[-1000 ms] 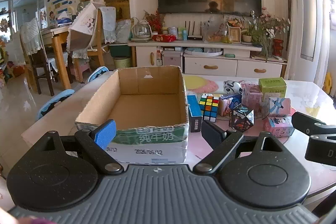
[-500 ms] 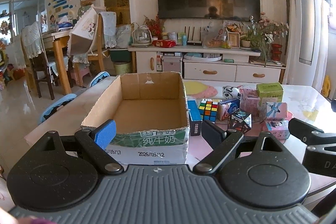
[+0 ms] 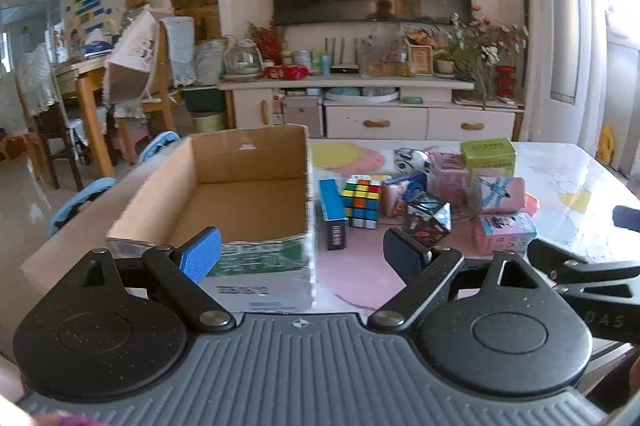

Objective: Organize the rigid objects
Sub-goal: 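Move the left gripper toward the black EARTH magic cube, then grasp the black EARTH magic cube with the left gripper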

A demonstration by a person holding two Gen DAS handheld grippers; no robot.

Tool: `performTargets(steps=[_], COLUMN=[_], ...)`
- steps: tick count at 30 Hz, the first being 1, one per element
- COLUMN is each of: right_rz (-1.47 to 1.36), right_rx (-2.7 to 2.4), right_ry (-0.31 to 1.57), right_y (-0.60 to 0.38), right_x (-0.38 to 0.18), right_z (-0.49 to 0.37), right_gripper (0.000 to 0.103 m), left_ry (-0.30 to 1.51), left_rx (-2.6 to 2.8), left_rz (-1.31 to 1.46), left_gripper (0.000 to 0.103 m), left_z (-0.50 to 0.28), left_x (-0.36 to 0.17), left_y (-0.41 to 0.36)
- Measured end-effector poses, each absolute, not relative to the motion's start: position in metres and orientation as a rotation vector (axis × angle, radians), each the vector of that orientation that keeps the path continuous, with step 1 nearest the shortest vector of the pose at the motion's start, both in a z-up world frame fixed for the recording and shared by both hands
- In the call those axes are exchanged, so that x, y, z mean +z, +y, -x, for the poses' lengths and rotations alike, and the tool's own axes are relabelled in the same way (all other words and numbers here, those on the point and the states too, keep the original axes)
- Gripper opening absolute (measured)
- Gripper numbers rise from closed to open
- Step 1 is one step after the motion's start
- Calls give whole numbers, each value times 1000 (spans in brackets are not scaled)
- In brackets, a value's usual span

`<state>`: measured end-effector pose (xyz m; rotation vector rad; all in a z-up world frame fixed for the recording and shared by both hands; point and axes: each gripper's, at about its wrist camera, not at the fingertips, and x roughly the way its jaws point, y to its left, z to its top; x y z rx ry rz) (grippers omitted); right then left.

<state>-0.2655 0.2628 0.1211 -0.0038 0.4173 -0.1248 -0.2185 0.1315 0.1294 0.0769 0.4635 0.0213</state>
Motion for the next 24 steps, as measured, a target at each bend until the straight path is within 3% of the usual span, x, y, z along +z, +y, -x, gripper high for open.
performTargets(steps=[11, 24], right_rz=[-66, -125], right_rx=[-208, -91], right_ry=[542, 603], right_y=[189, 171], right_x=[65, 46], right_z=[233, 182], right_gripper=[102, 102], left_ry=[501, 629], left_rx=[-104, -238], left_rz=[-137, -161], left_gripper=[103, 103], left_z=[185, 112], left_x=[116, 85], left_y=[107, 76])
